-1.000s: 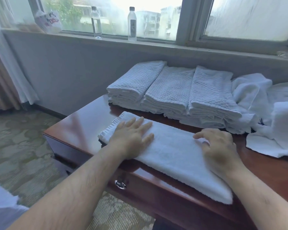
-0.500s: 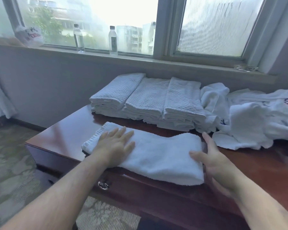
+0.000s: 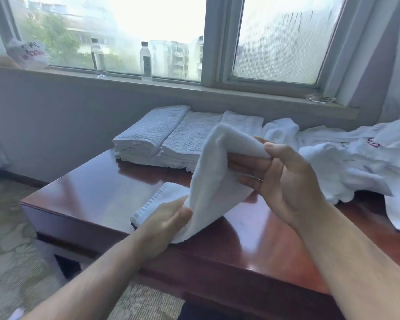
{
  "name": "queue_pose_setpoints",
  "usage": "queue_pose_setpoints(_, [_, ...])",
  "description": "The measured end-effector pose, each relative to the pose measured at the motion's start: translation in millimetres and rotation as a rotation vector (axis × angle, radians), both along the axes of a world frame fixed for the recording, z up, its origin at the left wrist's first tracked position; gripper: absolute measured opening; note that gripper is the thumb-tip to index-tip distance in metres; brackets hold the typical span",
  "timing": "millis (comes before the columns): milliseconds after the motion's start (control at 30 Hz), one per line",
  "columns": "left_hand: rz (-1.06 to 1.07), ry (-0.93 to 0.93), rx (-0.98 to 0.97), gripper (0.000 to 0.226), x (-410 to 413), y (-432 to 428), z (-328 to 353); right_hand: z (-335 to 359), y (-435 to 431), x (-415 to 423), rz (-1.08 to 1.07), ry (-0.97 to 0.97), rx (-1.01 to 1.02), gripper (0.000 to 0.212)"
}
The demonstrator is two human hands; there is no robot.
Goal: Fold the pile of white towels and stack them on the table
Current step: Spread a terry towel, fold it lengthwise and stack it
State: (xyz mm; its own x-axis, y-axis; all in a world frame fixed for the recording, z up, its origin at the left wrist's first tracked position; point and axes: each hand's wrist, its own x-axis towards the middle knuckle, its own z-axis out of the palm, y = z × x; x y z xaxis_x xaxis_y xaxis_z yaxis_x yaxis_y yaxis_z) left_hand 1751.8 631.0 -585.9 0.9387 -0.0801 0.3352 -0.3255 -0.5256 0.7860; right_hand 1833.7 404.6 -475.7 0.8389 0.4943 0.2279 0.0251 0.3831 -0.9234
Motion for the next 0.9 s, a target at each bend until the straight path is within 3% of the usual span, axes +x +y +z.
queue_pose_setpoints(100, [0.139, -0.045, 0.234, 0.018, 3.2, -7.7, 3.1, 17.0, 17.5, 5.6, 0.003, -0.022, -0.123, 0.042])
queue_pose_setpoints(167, [0.207, -0.093, 0.201, 0.002, 6.8, -13.4, 7.1, 30.0, 29.8, 10.9, 0.023, -0.070, -0.216, 0.047])
queue_pose_setpoints(267, [0.206, -0.058, -0.234, 0.018, 9.4, -12.8, 25.6, 46.7, 38.8, 25.6, 0.003, -0.147, -0.205, 0.042])
queue_pose_setpoints(333, [0.144, -0.001, -0.512, 0.015, 8.4, -10.7, 44.0, 46.8, 36.8, 40.7, -0.199, -0.239, -0.258, 0.037])
queue_pose_setpoints(400, [0.122, 0.084, -0.709, 0.020, 8.1, -8.6, 61.0, 33.3, 29.8, 54.3, -0.477, -0.325, -0.479, 0.025])
queue_pose_setpoints(433, [0.123, 0.126, -0.806, 0.020, 9.4, -7.0, 68.9, 20.6, 25.9, 57.7, -0.514, -0.295, -0.585, 0.017])
queue_pose_setpoints(500, [0.127, 0.197, -0.950, 0.024, 12.5, -3.1, 81.7, -3.8, 20.3, 55.2, -0.311, -0.071, -0.674, 0.027])
queue_pose_setpoints(567, [0.057, 0.264, -1.018, 0.039, 14.6, 0.4, 88.1, -22.5, 14.1, 48.3, -0.019, 0.061, -0.554, 0.032])
queue_pose_setpoints(667, [-0.075, 0.347, -1.041, 0.048, 14.8, 0.6, 87.3, -35.8, 11.0, 40.5, 0.191, 0.161, -0.298, 0.050])
queue_pose_setpoints(800, [-0.091, 0.373, -1.006, 0.046, 21.4, -0.5, 77.2, -28.6, 16.8, 46.4, 0.203, 0.265, -0.052, 0.083])
queue_pose_setpoints(900, [-0.050, 0.418, -0.992, 0.042, 30.2, 2.5, 70.9, -27.8, 24.7, 60.8, 0.150, 0.208, -0.059, 0.069])
